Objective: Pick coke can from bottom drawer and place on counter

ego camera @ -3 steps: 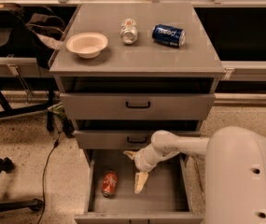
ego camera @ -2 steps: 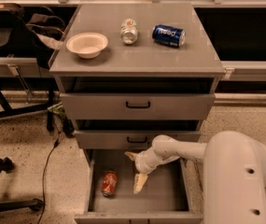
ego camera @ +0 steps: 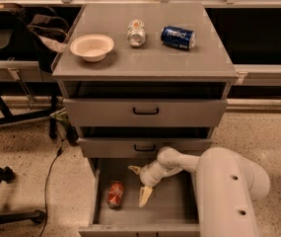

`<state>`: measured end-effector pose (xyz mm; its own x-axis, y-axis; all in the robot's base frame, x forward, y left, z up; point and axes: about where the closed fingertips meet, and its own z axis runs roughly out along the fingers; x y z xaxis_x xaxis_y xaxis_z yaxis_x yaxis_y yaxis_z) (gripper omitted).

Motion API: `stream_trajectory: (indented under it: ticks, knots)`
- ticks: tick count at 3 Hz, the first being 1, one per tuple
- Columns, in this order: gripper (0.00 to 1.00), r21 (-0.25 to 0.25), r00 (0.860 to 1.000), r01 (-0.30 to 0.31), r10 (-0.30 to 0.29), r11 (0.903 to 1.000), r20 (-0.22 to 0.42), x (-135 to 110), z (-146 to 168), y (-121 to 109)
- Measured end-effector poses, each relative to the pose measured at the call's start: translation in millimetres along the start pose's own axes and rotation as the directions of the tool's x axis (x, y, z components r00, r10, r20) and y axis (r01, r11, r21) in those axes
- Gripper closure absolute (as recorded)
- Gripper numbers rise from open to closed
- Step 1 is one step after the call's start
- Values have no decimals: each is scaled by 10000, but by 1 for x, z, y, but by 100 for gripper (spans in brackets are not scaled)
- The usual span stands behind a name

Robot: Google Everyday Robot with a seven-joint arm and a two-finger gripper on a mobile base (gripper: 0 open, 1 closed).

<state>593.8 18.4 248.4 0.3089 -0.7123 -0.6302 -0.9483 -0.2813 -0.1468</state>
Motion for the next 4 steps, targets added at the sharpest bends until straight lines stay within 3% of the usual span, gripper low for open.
stream_trajectory:
  ticks: [4]
  knots:
    - [0, -263, 9982, 402, -390, 9988, 455, -16, 63, -8]
